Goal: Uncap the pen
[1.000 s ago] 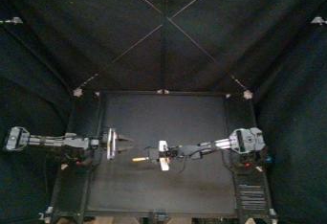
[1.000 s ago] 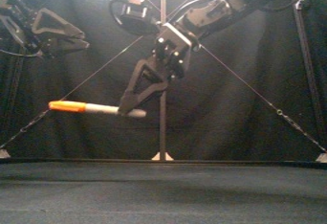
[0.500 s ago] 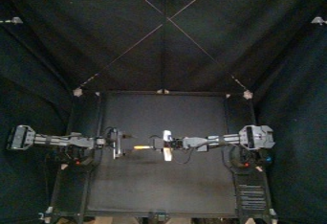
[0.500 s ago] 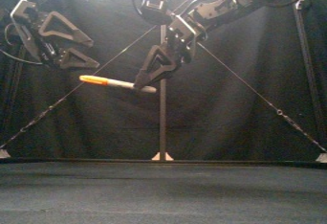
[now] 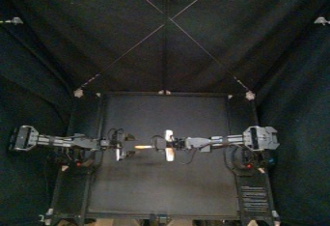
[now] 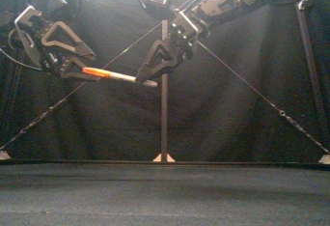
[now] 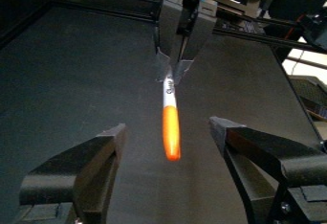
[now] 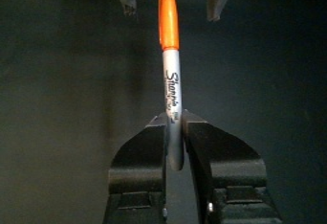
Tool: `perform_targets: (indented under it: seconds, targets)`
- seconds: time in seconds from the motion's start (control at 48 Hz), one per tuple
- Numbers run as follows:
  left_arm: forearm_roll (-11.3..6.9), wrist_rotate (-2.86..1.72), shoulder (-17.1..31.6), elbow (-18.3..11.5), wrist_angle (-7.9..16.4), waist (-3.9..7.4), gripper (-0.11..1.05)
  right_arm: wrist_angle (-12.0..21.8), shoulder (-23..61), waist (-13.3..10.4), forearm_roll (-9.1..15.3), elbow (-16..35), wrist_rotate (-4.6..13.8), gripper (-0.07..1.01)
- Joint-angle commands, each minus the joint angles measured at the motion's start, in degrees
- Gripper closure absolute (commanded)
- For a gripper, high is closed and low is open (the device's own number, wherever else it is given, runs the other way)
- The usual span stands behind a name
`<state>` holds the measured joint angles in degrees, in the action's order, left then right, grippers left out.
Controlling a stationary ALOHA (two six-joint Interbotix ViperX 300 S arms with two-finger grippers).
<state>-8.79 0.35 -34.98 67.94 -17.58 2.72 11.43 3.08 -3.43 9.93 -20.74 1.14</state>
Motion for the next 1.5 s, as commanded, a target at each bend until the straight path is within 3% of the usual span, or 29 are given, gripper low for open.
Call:
perform_targets:
  seconds: [0.021,0.104,0.25,0.542,0.708,0.854,1.0,1.5]
  targets:
    - [-0.53,0.00,0.9,-1.9,0.0,-0.09,-0.05,-0.6,-2.9,-0.2,0.1,0.7,0.09,0.48]
    - [-1.05,0.09,1.8,-2.1,0.1,-0.09,-0.05,-0.6,-2.8,-0.2,0.0,0.6,0.09,0.48]
    - [-1.49,0.09,3.3,-2.7,0.1,0.88,-0.04,-1.3,-2.8,-0.1,0.0,0.5,0.09,0.48]
    - [-1.58,0.09,4.2,-3.4,0.2,1.14,0.00,-1.4,-2.5,0.0,0.0,0.5,0.09,0.49]
    - [-1.58,0.09,4.3,-3.3,0.2,1.67,0.20,-1.5,-2.5,0.0,0.0,0.5,0.09,0.49]
    - [-1.49,0.09,4.4,-3.3,0.2,1.76,0.45,-1.4,-2.5,0.0,-0.2,0.3,0.09,0.49]
    - [-1.58,0.09,4.1,-3.0,0.2,1.76,0.58,-1.4,-3.0,-0.2,-0.4,-0.8,0.26,0.49]
    - [-1.58,0.09,1.7,-0.6,0.2,1.93,0.59,-2.2,-8.2,-1.8,-2.7,-6.7,0.26,0.49]
